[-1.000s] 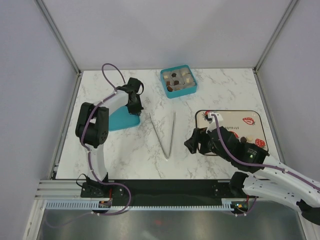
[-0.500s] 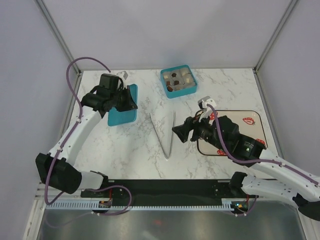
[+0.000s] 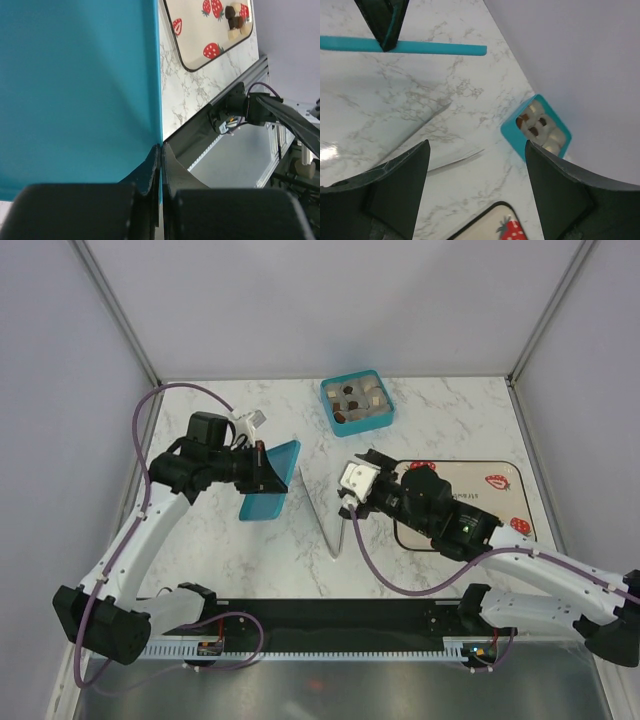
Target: Pack the chocolate
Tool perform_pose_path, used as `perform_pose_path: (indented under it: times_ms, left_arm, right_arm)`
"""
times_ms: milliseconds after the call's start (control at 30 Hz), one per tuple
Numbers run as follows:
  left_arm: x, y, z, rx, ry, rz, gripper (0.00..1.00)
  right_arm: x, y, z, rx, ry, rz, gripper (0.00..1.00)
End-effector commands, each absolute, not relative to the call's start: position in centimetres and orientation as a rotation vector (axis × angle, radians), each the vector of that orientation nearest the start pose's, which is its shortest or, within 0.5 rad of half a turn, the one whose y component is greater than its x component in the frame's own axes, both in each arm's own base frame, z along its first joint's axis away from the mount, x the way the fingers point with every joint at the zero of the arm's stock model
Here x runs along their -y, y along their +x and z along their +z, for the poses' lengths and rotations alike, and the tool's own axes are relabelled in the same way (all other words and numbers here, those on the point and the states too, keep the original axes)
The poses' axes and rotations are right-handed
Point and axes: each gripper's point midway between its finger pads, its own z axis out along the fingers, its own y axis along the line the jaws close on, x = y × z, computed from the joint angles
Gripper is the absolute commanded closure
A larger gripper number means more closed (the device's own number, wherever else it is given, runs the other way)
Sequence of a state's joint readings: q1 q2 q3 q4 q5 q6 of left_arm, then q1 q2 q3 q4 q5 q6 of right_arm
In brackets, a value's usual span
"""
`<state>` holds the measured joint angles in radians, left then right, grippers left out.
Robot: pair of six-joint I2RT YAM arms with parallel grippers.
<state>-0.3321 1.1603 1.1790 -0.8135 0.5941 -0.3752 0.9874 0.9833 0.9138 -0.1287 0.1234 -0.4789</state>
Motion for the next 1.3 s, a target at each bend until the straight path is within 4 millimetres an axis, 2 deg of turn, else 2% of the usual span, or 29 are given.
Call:
perform_pose_path:
  times_ms: [0,100,133,167,200,400,467,567,767,800,1067,1100,1200,1267]
  left_arm:
    - [20.3,20.9,24.5,-2.386,0.369,-1.132,0.98]
    - [20.4,20.6,23.9,-2.394,0.389,-1.149,0.98]
    - [20.4,20.6,24.0,-2.389,0.394,-1.154,0.98]
    - [20.5,20.6,24.0,-2.385,0.402,-1.156,0.98]
    - [20.6,20.6,24.0,-2.38,0.414,-1.162,0.98]
    - [20.9,20.9,23.9,-2.383,0.425,-1.181,0.98]
    - [21.0,20.9,23.9,-2.382,0.427,-1.195,0.98]
    - [21.5,20.8,23.8,-2.379,0.43,-1.234,0.98]
    - [21.4,20.5,23.6,-2.377,0.435,-1.226,0.98]
    - [21.4,20.4,23.3,-2.388,0.432,-1.228,0.98]
    - [21.0,20.0,22.9,-2.397,0.433,-1.198,0.98]
    - [21.0,20.1,23.0,-2.388,0.449,-1.192,0.98]
    - [20.8,20.6,22.4,-2.405,0.457,-1.158,0.98]
    - [20.7,20.9,22.3,-2.416,0.455,-1.145,0.98]
  right_arm:
    - [-29.0,24.3,31.4,-1.079,-1.34,0.021,0.15]
    - [-30.7,24.7,31.6,-0.977,-1.432,-0.051,0.16]
    - [-31.4,25.0,30.9,-0.967,-1.466,-0.069,0.16]
    - [-31.9,25.2,31.4,-0.923,-1.488,-0.101,0.16]
    - [-32.8,25.2,30.5,-0.91,-1.528,-0.113,0.16]
    - [-36.0,24.1,29.1,-0.777,-1.658,-0.194,0.18]
    - [-36.7,23.8,29.4,-0.756,-1.661,-0.209,0.18]
    - [-37.6,23.4,28.9,-0.715,-1.701,-0.255,0.17]
    - [-39.5,23.1,26.2,-0.646,-1.809,-0.275,0.18]
    - [-39.9,23.3,25.2,-0.647,-1.834,-0.284,0.19]
    - [-41.2,23.4,23.8,-0.627,-1.849,-0.26,0.3]
    - [-41.6,23.4,23.2,-0.624,-1.863,-0.256,0.31]
    - [-41.9,23.8,22.4,-0.619,-1.862,-0.274,0.42]
    - [-42.1,23.9,22.5,-0.623,-1.838,-0.264,0.55]
